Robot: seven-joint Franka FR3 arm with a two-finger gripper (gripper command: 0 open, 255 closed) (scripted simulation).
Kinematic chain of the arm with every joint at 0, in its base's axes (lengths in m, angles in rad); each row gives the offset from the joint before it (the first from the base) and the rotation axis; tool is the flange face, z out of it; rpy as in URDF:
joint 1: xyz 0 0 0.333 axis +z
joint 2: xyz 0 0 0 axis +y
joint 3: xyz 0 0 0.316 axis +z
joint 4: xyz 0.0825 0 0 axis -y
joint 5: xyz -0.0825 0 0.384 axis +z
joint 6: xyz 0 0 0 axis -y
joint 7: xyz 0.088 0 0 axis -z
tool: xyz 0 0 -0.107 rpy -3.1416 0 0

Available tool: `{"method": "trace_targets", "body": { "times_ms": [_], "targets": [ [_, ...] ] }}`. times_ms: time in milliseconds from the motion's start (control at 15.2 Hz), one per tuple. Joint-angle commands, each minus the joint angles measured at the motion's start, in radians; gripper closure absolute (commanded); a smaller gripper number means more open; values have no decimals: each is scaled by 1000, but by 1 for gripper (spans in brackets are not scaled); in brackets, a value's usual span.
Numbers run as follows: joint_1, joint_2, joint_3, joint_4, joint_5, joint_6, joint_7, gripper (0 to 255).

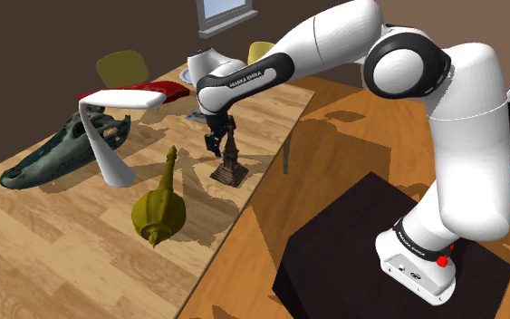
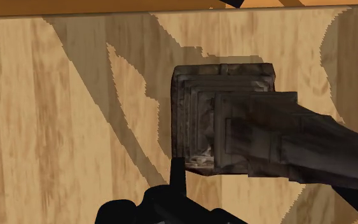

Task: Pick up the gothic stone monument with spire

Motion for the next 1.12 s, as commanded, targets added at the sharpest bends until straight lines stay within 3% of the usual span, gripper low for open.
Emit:
{"method": "trace_targets", "body": {
  "times_ms": [0, 66, 132, 726, 1056],
  "targets": [
    [-1, 6, -1, -11, -2, 16, 0, 0],
    [-1, 6, -1, -10, -2, 16, 0, 0],
    [0, 6, -1, -8, -2, 14, 1, 255],
    [-1, 6, -1, -10, -2, 16, 0, 255],
    [-3, -25, 3, 9, 5, -33, -4, 255]
  ]
}}
